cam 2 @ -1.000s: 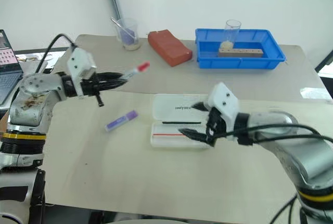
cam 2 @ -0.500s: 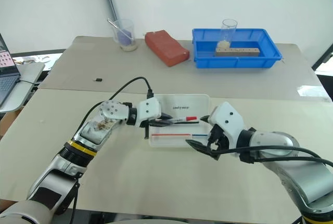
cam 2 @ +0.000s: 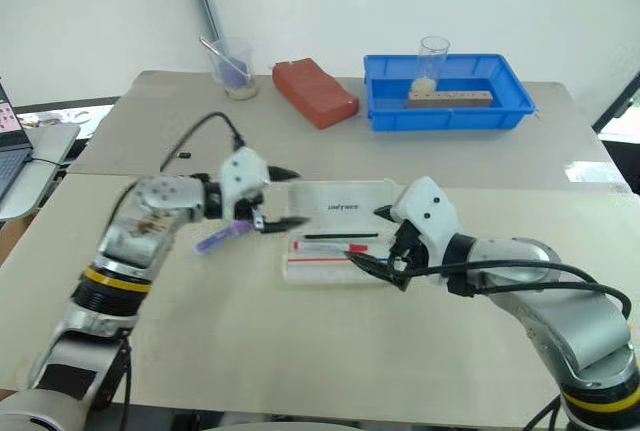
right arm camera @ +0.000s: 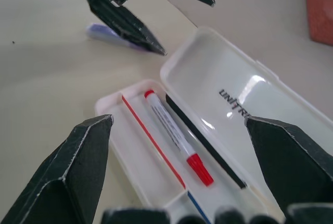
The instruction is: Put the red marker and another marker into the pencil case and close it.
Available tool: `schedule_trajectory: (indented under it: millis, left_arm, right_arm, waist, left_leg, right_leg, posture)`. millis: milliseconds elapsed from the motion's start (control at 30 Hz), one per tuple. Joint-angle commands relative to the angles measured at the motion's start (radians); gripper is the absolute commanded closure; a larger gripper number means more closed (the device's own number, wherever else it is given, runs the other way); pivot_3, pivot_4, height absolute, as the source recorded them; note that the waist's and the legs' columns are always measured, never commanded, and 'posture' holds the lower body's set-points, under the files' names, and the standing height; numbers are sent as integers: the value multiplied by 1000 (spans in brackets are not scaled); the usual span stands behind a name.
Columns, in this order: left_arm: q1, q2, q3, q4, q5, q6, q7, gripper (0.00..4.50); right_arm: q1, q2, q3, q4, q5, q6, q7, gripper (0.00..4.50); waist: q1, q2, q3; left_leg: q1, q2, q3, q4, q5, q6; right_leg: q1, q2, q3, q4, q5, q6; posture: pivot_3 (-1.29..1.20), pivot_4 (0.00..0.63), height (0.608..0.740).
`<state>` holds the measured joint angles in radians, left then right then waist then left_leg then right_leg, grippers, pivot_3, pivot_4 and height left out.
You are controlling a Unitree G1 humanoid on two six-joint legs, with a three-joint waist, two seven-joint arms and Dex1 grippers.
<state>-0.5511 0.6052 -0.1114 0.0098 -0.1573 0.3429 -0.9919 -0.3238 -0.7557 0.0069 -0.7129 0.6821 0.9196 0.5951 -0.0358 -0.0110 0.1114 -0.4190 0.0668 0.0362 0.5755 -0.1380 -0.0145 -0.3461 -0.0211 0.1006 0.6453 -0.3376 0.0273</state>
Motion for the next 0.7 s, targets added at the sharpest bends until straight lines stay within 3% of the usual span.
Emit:
schedule_trajectory:
  millis: [33,300,400,600,700]
  left_arm:
    - [97,56,81,-3,-2,8,39,83]
    - [271,66,102,103,-1,7,78,83]
    - [284,68,93,146,6,-14,70,880]
    - [282,80,108,153,-4,-24,59,3581]
    - [255,86,138,73,-51,12,49,3558]
  right_arm:
    - [-106,42,28,17,58,27,19,0]
    - [-225,47,117,68,55,26,116,0]
    - [-239,46,121,79,51,24,130,0]
    - [-228,38,109,79,47,23,131,0]
    - [-207,33,93,73,51,26,118,0]
  waist:
    - [-3,2,-1]
    - [31,-2,1]
    - [32,-3,0]
    - [22,-2,-1]
    - [22,-3,-1]
  left_leg:
    - [0,0,0,-1,0,0]
    - [0,0,3,0,0,0]
    - [0,0,4,0,0,0]
    - [1,1,4,-1,0,0]
    - [1,1,4,-2,0,0]
  right_leg:
    - [0,0,0,0,0,0]
    - [-4,-5,-3,0,2,-6]
    - [-4,-5,-3,0,3,-7]
    - [-3,-4,-3,1,3,-9]
    - [-3,-4,-3,2,4,-9]
  posture:
    - [0,150,740]
    - [0,150,740]
    - [0,150,740]
    - [0,150,740]
    - [0,150,740]
